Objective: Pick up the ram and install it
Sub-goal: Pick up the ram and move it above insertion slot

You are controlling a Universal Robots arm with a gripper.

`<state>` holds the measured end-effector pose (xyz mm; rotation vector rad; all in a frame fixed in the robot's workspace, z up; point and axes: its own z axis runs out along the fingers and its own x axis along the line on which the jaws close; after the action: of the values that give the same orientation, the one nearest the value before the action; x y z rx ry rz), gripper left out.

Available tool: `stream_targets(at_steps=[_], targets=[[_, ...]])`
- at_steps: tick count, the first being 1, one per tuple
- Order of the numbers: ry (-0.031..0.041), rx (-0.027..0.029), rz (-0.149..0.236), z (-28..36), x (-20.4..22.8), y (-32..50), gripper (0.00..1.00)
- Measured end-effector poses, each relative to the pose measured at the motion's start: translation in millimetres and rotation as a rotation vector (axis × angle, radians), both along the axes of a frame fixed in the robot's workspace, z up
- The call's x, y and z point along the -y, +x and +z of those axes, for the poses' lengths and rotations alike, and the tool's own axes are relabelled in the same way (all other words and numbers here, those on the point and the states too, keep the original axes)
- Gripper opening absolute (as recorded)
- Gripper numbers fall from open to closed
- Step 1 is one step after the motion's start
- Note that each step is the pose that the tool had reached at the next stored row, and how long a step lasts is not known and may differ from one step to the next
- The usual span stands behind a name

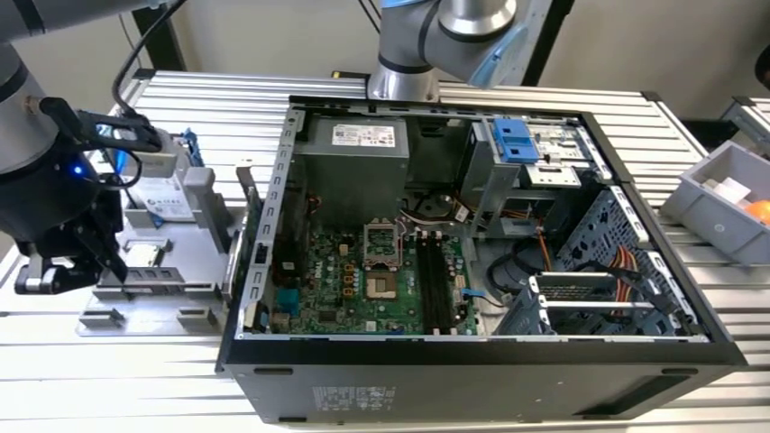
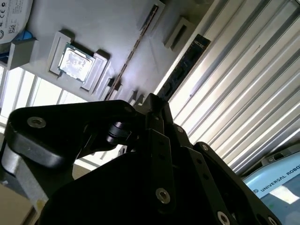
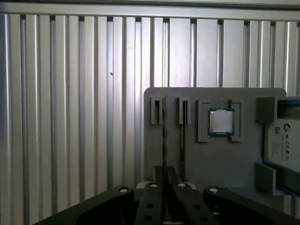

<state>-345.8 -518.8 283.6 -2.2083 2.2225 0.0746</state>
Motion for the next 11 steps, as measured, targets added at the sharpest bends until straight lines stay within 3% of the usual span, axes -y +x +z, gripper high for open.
stream_targets(at_steps=[11], targets=[[0.0001,0.0001,0.0,12.6,0.0,0.0,0.0]])
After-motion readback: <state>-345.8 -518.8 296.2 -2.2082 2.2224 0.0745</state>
